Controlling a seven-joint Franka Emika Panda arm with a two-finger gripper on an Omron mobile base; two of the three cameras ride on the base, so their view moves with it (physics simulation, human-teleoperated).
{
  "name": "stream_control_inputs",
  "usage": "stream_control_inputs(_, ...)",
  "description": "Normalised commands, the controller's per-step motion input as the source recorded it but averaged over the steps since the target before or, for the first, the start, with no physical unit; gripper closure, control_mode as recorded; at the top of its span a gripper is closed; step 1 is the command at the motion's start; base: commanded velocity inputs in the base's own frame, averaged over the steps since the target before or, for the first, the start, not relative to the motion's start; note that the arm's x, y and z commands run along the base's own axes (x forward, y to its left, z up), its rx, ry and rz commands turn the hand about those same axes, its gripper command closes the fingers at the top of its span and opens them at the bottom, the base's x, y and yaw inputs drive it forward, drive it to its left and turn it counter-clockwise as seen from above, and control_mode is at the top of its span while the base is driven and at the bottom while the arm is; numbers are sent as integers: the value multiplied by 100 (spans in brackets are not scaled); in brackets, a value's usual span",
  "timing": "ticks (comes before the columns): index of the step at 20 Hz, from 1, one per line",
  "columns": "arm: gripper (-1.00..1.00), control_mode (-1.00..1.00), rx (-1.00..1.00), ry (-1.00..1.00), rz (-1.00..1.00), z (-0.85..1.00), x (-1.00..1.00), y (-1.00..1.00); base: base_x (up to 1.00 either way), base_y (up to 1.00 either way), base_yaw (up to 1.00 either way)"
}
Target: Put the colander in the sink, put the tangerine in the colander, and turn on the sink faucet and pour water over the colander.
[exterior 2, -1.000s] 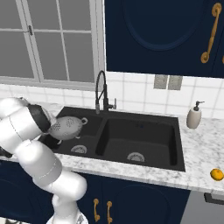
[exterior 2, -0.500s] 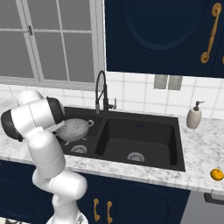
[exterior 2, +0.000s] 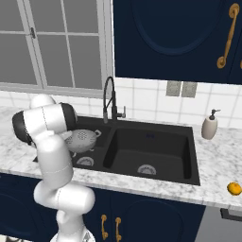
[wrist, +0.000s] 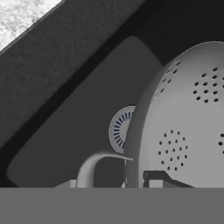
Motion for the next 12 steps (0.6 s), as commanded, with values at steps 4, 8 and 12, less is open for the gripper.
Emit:
stream_control_inputs(4,100,-100,0,4,1,-28,13,0,0,0,0)
stream_control_inputs(8,100,-100,0,7,0,-31,18,0,0,0,0)
stream_control_inputs(12,100,-100,0,5,0,-36,42,-6,0,0,0)
